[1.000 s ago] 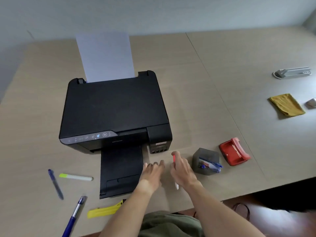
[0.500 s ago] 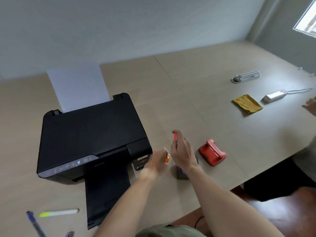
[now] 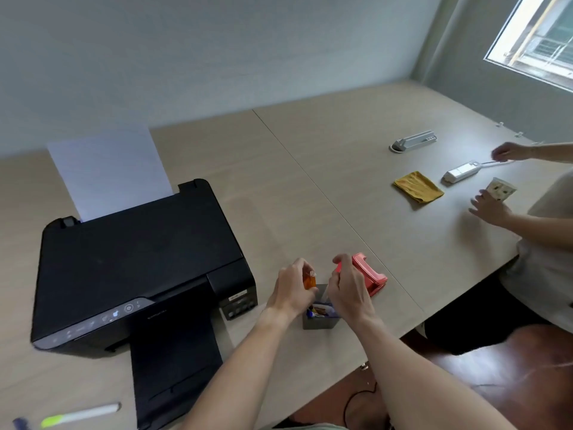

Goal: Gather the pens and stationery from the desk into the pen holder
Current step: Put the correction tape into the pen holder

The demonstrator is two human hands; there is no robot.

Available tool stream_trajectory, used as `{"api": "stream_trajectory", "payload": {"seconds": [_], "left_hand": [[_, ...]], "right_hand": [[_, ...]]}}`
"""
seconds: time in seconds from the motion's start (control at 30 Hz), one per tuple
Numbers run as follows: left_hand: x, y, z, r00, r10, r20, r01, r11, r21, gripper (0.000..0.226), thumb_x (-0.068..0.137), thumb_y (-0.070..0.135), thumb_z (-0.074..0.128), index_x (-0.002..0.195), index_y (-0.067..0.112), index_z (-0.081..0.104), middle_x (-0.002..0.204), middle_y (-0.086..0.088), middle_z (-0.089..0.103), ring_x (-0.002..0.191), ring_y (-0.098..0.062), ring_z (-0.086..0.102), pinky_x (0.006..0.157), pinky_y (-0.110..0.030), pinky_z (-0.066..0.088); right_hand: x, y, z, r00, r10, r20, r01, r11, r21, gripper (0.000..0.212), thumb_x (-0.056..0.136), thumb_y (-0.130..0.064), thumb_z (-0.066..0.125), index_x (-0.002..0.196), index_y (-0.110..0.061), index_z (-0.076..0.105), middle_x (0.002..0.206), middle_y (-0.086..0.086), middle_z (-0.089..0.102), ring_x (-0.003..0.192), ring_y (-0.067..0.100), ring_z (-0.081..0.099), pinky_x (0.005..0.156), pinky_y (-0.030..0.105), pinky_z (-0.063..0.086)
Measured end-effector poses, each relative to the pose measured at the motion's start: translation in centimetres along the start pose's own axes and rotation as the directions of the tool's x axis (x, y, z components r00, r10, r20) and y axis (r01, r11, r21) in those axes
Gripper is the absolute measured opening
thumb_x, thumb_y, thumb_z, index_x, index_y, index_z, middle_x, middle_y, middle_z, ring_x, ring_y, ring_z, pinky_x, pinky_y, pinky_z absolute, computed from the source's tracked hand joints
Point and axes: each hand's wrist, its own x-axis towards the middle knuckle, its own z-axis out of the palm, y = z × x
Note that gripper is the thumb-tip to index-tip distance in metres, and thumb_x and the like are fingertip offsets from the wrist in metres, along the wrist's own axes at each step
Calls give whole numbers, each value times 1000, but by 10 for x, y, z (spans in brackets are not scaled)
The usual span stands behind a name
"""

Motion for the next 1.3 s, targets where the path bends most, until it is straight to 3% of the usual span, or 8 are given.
{"api": "stream_trajectory", "payload": {"seconds": [0.2,0.47,0.67,0.73,0.87,1.03,1.2,1.3], "left_hand": [[0,-3,8,998,-9,67,3,997,77,28,74,20,82,93,20,61,89,-1,68,81,-17,64,73,-37,59],[5,-8,14,997,28,76,-35,996,84,33,79,17,77,107,16,61,103,-1,70,93,-16,66,76,-26,54],[-3,-26,0,999,21,35,-22,1000,12,12,93,26,60,96,15,64,86,0,69,77,-13,64,67,-27,53],[-14,-41,-9,1000,15,16,-15,1000,15,21,96,32,51,84,18,62,74,0,66,66,-14,61,57,-30,49],[-42,-73,-31,1000,-17,-16,18,996,85,28,94,29,41,73,16,55,65,-4,62,59,-20,58,53,-39,47],[-92,-121,-65,986,-143,-86,159,961,225,32,94,22,37,66,10,47,56,-4,53,47,-22,48,44,-32,35],[-146,-161,-100,955,-218,-201,281,882,379,24,93,24,40,77,14,54,67,-6,64,58,-26,60,52,-32,40],[-174,-181,-122,896,-314,-314,414,846,335,18,91,23,43,82,13,55,75,-12,67,68,-35,60,57,-36,38]], "right_hand": [[-10,16,1,998,59,-10,-59,998,-8,14,93,-7,42,86,-17,49,76,0,57,64,9,56,55,26,42],[-4,8,-24,996,79,-51,-82,994,-66,36,93,-3,41,65,-25,36,60,-10,43,50,5,41,50,18,25],[7,-1,-8,992,7,128,10,990,-139,26,91,-10,43,67,-15,49,57,1,56,49,18,53,47,37,44],[6,-10,4,983,-26,184,59,982,-177,23,89,-12,43,67,-14,47,58,2,56,52,22,53,50,41,44],[-1,-29,31,950,-84,301,156,962,-226,17,84,-14,47,66,-15,45,61,1,55,59,25,51,52,37,35],[-22,-53,69,870,-144,471,289,923,-253,15,80,-18,50,66,-15,45,63,1,58,62,30,50,54,35,31],[-42,-73,106,787,-232,572,466,831,-304,13,80,-21,52,68,-15,50,69,4,66,67,31,60,53,32,27],[-41,-77,112,765,-200,611,507,773,-381,15,82,-23,51,68,-18,47,74,5,68,73,31,64,56,32,30]]}}
